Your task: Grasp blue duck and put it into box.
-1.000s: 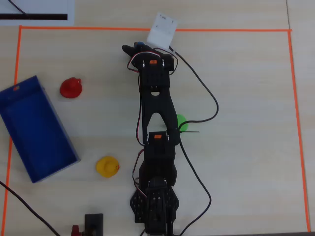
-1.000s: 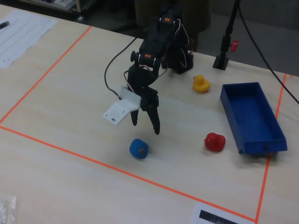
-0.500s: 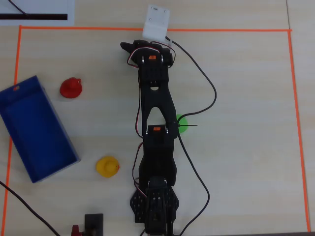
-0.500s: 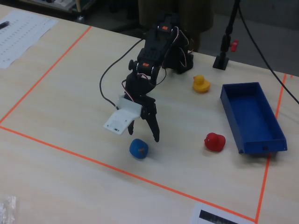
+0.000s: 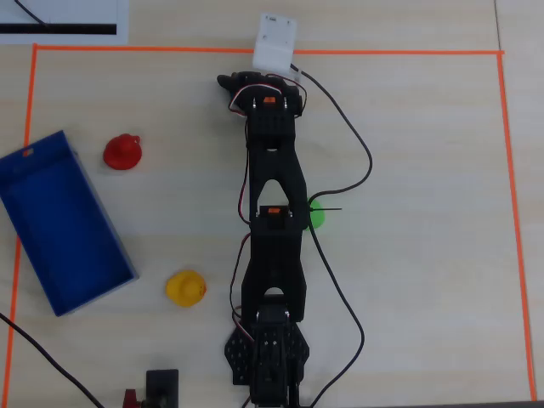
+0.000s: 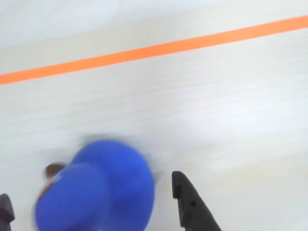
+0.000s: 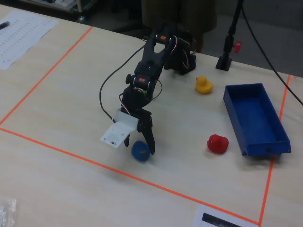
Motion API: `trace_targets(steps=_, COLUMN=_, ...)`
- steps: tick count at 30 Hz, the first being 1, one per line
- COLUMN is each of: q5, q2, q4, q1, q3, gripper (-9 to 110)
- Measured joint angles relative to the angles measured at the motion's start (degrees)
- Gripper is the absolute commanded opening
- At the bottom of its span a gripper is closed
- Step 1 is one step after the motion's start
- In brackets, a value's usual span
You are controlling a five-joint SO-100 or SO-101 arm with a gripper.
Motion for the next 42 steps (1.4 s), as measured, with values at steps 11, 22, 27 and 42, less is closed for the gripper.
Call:
trace_targets(steps=11, q5=0.18, q2=-3.69, q4=-1.05, q1=0.62, q3=-1.41, gripper=23)
trace_targets(steps=22, q5=6.77, q2=-3.25, q4=-3.16, q1=0.35, q3=0.0, gripper=0)
trace_targets(steps=27, q5=9.58, q2=-0.79, q4=-1.05, q1=0.53, q3=1.14, gripper=0)
trace_targets(steps=42, q5=37.97, q2=25.66, q4=46.76, q1=-21.97, q3=-8.53, gripper=0)
